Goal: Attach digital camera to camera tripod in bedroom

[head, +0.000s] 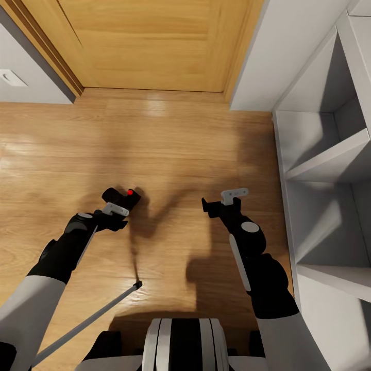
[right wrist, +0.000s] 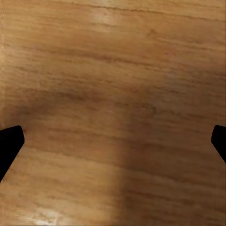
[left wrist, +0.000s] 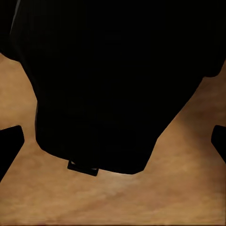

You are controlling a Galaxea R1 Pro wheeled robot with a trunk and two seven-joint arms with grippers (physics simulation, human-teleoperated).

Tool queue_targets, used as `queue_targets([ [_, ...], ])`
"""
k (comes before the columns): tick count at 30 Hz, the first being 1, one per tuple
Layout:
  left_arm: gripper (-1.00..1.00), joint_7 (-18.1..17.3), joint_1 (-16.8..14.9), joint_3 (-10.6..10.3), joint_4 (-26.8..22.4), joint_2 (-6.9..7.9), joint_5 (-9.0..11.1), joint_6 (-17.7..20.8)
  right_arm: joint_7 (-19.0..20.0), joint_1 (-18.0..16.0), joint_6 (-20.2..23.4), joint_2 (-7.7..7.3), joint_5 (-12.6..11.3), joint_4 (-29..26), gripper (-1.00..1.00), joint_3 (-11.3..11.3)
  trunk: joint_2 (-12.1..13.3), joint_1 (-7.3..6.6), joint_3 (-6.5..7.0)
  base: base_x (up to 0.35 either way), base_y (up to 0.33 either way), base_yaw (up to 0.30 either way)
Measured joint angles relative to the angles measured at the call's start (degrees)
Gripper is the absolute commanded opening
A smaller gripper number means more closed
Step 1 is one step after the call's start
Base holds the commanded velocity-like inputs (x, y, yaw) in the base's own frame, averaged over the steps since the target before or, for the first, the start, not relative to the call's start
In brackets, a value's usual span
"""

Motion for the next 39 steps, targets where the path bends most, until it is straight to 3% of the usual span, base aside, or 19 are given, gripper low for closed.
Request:
queue_targets([
  [39,1.00,0.0,0.0,0.1,-1.2,0.05,0.0,-0.1,0.0,0.0,0.0,0.00,0.0,0.0,1.00,0.0,0.0,0.00,0.00,0.000,0.010,0.000],
])
